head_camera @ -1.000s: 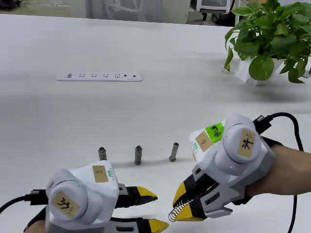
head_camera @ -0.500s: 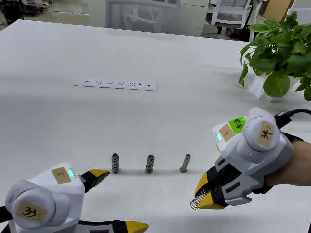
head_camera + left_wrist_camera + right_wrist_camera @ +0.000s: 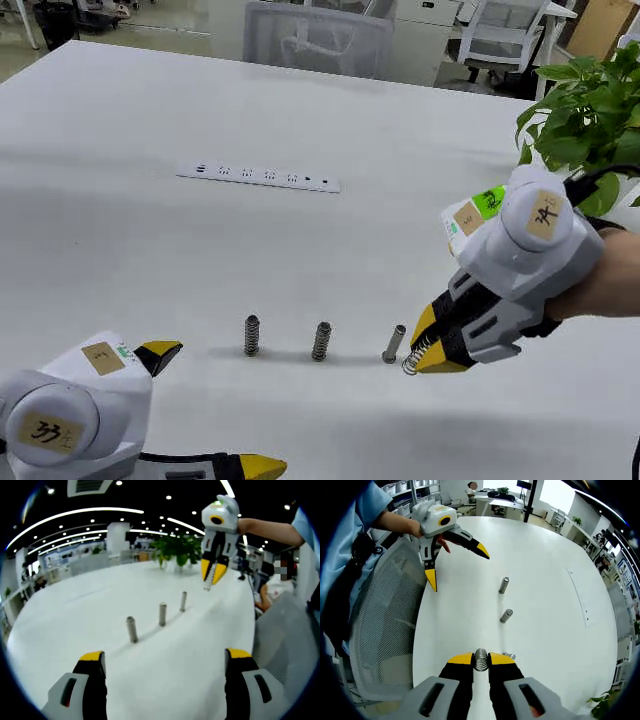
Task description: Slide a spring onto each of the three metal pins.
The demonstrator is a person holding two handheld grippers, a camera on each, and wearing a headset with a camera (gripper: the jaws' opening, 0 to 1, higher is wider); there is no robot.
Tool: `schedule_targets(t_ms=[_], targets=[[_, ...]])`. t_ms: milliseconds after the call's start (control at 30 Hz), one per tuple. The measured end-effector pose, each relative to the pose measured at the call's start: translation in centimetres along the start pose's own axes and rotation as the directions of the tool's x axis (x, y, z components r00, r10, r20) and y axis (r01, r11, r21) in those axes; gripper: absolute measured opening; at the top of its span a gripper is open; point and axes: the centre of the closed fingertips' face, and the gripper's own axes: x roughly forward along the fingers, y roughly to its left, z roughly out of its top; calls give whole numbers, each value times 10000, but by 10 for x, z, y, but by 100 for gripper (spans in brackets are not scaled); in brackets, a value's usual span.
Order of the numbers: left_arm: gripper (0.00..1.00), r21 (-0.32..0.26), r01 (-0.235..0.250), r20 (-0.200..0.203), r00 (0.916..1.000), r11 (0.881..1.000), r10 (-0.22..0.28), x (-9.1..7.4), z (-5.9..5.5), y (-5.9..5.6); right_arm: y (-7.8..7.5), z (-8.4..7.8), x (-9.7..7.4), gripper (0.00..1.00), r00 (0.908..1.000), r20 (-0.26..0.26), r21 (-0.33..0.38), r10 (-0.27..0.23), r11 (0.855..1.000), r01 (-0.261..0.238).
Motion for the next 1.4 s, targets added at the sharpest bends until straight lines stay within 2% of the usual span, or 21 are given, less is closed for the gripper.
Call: schedule_targets(t_ms=[67,233,433,767,1033,1400], targets=[[100,-84,25,26,10000,10000,-25,-1,0,-1,-11,-2,-3,12,9991,-345,-485,-241,9986,224],[100,-164,-64,98,9999,9998,65,-3,0,0,-29,-5,-3,12,9971,-668,-716,-353,9970,305],[100,-204,-85,186,9998,9998,89,-3,0,0,-38,-11,3,12,9921,-1223,-1094,-281,9939,147],[100,-157,110,-33,9999,9998,-110,-4,-9,-6,-42,-13,18,12,9862,-1652,-1446,-144,9894,-98],[100,-241,99,4,10000,9997,-99,-6,-8,-4,-44,-19,23,12,9808,-1947,-1630,-121,9864,-202],[100,-301,137,-67,9999,9995,-139,-7,-11,-5,-44,-21,25,12,9783,-2068,-1667,-88,9857,-263]])
